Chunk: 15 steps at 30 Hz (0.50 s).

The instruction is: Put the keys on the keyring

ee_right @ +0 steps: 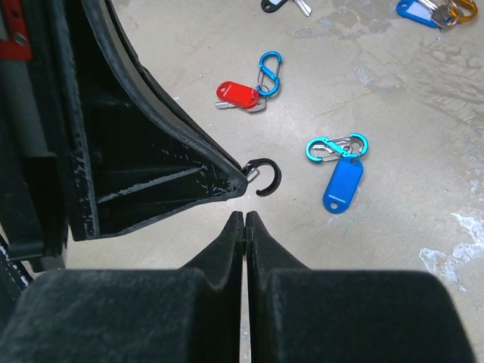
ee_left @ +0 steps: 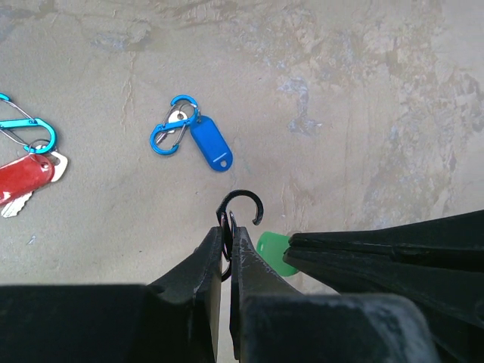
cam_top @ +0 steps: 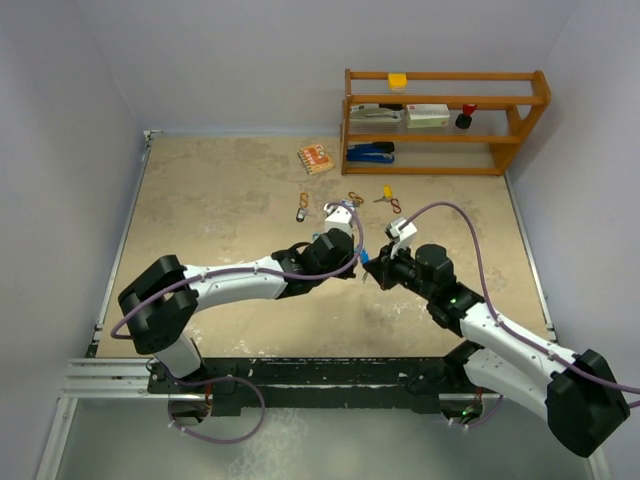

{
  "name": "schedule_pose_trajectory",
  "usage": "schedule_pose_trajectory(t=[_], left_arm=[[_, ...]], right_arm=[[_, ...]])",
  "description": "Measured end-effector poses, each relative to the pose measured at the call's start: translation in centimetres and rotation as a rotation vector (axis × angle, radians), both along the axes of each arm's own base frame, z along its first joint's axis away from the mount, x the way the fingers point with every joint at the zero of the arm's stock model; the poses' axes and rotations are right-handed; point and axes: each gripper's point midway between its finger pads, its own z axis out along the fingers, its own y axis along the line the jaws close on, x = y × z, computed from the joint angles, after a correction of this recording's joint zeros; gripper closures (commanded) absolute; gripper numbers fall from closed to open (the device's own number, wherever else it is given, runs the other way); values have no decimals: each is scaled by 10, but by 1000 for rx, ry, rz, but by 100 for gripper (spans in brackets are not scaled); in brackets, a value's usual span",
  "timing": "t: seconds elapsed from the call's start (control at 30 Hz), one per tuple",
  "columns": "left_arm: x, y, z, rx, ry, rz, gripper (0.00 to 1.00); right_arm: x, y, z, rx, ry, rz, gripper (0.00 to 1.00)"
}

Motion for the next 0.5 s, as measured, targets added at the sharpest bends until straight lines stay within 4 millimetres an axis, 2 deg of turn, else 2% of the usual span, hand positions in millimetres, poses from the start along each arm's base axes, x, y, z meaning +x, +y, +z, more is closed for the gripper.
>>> schedule_pose_trajectory(t=[0.17, 0.5], left_arm=[[0, -3, 6, -35, 5, -3, 100], [-6, -11, 7, -73, 36, -38, 100]], right_arm=[[-2, -1, -4, -3, 4, 0, 100], [0, -1, 5, 18, -30, -4, 100]])
